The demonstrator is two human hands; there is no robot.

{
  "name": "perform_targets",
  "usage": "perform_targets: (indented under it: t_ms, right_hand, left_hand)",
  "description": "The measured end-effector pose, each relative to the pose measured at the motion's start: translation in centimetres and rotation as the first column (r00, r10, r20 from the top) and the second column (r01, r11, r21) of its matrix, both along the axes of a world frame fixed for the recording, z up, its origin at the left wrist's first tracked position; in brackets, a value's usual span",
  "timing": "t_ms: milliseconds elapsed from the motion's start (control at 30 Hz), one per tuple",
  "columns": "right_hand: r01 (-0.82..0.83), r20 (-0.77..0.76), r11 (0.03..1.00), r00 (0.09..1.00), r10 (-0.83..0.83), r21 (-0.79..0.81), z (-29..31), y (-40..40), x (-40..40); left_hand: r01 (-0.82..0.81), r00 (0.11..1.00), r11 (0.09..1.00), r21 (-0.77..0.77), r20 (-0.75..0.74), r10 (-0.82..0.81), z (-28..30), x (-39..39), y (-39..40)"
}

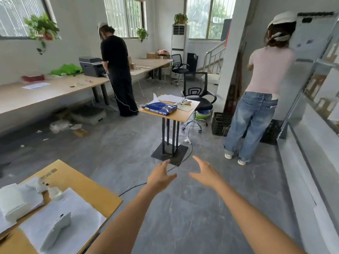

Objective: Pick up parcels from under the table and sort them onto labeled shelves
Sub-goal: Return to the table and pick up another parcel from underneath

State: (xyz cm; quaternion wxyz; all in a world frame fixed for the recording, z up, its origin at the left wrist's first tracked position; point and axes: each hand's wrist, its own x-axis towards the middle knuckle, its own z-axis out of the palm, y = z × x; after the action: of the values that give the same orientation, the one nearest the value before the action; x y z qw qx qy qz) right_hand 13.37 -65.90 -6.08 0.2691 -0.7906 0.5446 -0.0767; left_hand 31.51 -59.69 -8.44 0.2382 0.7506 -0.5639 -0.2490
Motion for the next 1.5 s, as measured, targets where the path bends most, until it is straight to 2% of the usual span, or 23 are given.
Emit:
perform_targets:
  t_ms: [167, 300, 400, 567, 800, 1167, 1333, 1500]
  right_hand:
    - [-0.076, -0.013, 0.996, 0.997, 0.075, -0.041, 0.5, -7.9, 5.5]
    - [-0.11, 0.034, 0.994, 0.993, 0.11, -0.02, 0.3, -13.9, 10.6]
    - [-0.159, 0.069, 0.987, 0.985, 0.158, 0.013, -0.6, -18.5, 14.7]
    - [-0.289, 0.037, 0.956, 0.957, 0.287, 0.05, -2.5, -27.5, 22.0]
    - [-0.459, 0.075, 0.888, 0.886, 0.458, -0.002, 1.0, -40.1, 35.1]
    - [-0.601, 0.079, 0.799, 0.797, 0.599, 0.007, 0.4, -50.0, 53.4]
    - [-0.638, 0.052, 0.77, 0.769, 0.637, 0.006, -0.1, -54.7, 64.9]
    - [-0.629, 0.063, 0.778, 0.776, 0.627, 0.002, 1.8, -59.2, 76.3]
  left_hand:
    - [-0.087, 0.995, 0.995, -0.05, -0.057, 0.084, 1.0, 5.7, -7.5]
    - [-0.14, 0.989, 0.989, -0.045, -0.047, 0.138, 0.5, 10.3, -12.2]
    - [-0.196, 0.98, 0.981, -0.007, -0.038, 0.196, -0.5, 13.8, -15.5]
    - [-0.295, 0.955, 0.951, 0.093, 0.0, 0.296, -1.8, 20.6, -22.2]
    - [-0.472, 0.881, 0.879, 0.071, 0.066, 0.468, 2.2, 31.6, -31.9]
    - [-0.643, 0.765, 0.763, 0.07, 0.006, 0.644, 0.6, 47.4, -39.1]
    - [-0.677, 0.736, 0.735, 0.037, 0.0, 0.677, 0.1, 57.9, -44.2]
    - [-0.72, 0.694, 0.694, 0.016, -0.002, 0.72, 2.4, 69.5, -49.7]
